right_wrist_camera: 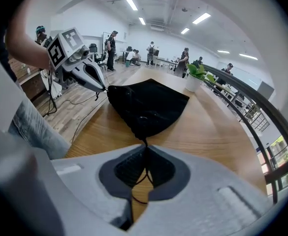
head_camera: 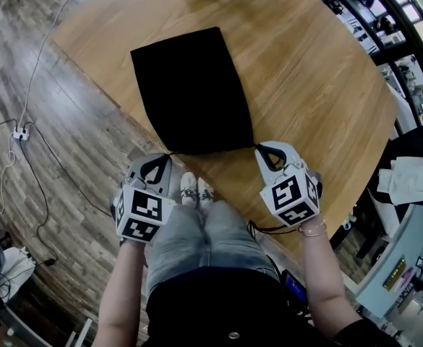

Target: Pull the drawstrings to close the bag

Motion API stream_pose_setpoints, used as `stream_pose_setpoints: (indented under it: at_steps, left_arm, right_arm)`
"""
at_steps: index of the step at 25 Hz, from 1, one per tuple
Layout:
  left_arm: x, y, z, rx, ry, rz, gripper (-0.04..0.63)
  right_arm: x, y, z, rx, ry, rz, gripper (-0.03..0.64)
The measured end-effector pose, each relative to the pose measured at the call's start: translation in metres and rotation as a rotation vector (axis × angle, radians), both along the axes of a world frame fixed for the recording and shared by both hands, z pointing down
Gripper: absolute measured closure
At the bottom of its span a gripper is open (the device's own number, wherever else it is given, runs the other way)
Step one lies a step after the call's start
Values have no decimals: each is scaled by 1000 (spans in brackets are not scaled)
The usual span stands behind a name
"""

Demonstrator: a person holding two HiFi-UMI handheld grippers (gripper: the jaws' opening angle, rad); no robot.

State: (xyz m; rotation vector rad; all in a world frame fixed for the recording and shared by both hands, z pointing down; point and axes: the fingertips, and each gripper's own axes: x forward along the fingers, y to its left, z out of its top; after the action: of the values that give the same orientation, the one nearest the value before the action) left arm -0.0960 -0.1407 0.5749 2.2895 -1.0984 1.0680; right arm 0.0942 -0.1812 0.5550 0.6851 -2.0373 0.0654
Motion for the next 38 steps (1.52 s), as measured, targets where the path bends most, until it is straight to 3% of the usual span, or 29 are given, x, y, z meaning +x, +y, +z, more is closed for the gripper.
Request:
stream_pose_setpoints:
  at_steps: [9,16,38]
  left_arm:
    - [-12,0,-35,76,22,-33,581]
    - [-27,2,-65,108,87,-64,581]
    - [-51,-10,-130,240,128,-116,581]
  right_arm:
    - [-2,3,-30,58,-51,71,615]
    - [-7,9,-52,98,-81,110,615]
    - [2,0,-107,95,-393,357,615]
